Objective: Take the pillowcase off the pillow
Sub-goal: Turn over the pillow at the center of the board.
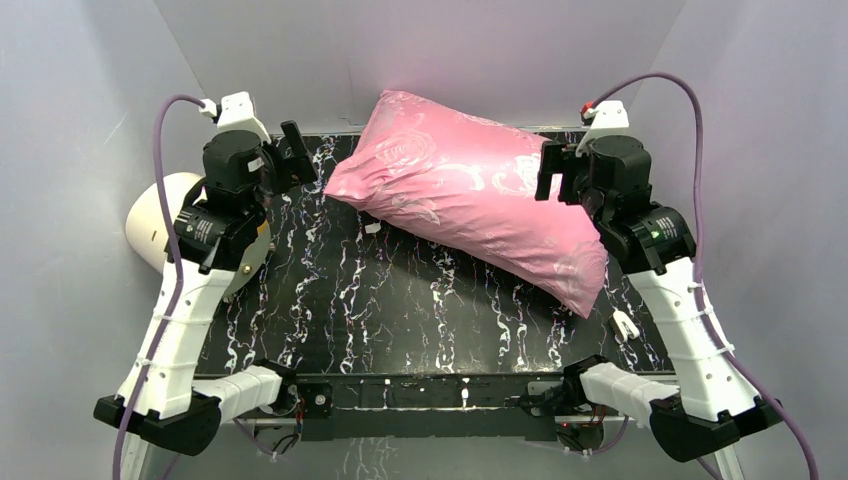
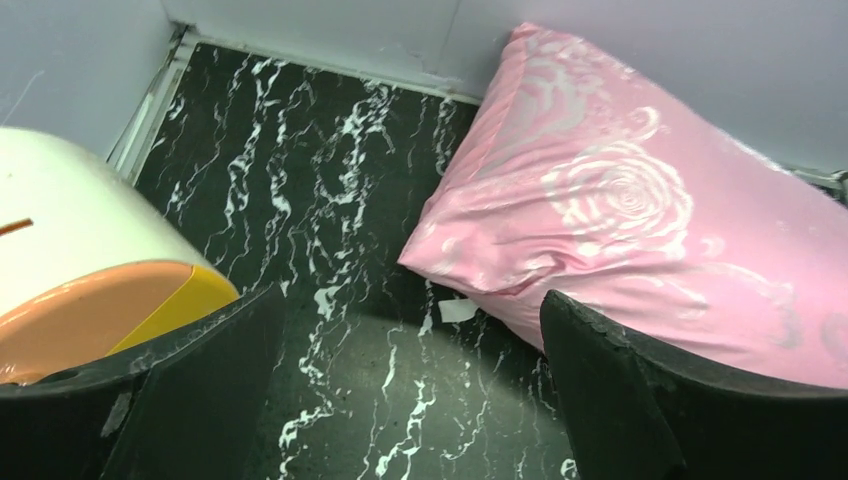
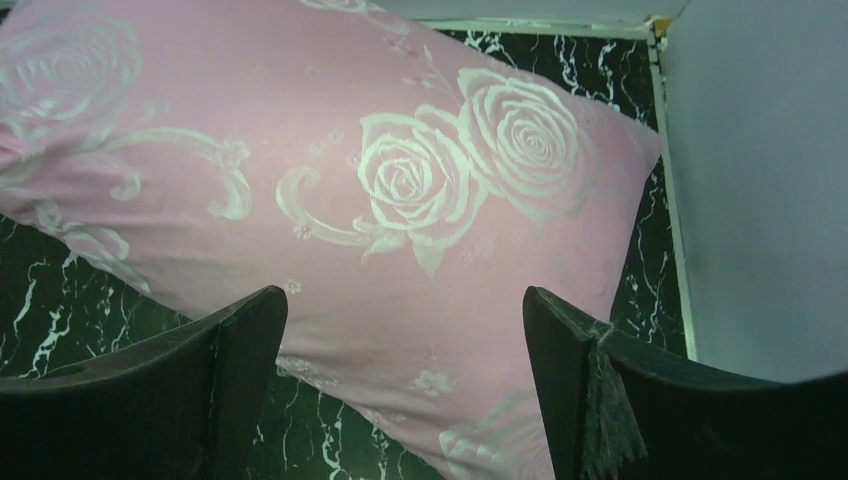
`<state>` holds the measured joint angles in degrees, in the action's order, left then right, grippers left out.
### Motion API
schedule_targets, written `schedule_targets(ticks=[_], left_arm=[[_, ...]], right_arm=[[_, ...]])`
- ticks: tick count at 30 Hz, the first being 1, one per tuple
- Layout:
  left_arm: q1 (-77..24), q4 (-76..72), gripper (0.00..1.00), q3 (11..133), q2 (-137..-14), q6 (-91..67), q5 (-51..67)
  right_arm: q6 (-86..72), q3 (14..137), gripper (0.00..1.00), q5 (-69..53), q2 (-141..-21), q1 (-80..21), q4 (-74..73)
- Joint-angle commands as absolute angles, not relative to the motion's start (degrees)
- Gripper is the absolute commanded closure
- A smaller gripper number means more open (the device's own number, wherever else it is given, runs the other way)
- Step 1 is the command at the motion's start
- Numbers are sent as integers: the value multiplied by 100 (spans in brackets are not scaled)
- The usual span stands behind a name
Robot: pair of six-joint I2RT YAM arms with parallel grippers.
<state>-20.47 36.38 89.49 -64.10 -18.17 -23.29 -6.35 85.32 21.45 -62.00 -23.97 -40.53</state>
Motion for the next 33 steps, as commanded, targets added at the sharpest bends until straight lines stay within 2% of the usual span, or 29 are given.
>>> schedule_targets(ticks=[1, 7, 15, 16, 18, 22, 23, 24, 26, 28, 33], left_arm=[[-1733, 3392, 2, 8550, -6236, -1906, -2222], [-1236, 3364, 2, 7697, -5953, -2072, -1443], [-727, 3175, 2, 6341, -5684, -2563, 726], [-723, 3162, 2, 6235, -5661, -2588, 932], [-746, 3121, 2, 5988, -5632, -2646, 1316], [-993, 3075, 2, 5625, -5705, -2749, 1909], [-1104, 3059, 2, 5553, -5715, -2783, 1982], [-1220, 3047, 2, 5484, -5717, -2816, 2019], [-1417, 3007, 2, 5345, -5702, -2889, 2089], [-1528, 2977, 2, 5221, -5674, -2931, 2184], [-1685, 2913, 2, 5009, -5553, -3002, 2187]], right_arm=[[-991, 8051, 4, 1708, -5847, -2155, -4035], [-1371, 7386, 3, 1652, -5746, -1773, -4247], [-1734, 6627, 2, 1550, -6390, -1354, -4023], [-1768, 6512, 4, 1439, -6559, -1317, -3929], [-1854, 6266, 13, 1016, -6932, -1264, -3719], [-2271, 5804, 41, 310, -7522, -1438, -3227], [-2366, 5702, 52, 321, -7580, -1585, -3088], [-2429, 5617, 69, 301, -7613, -1725, -2954], [-2610, 5525, 84, 165, -7615, -2045, -2788], [-2774, 5516, 92, -27, -7560, -2436, -2718], [-3024, 5852, 98, -142, -7220, -3800, -2732]])
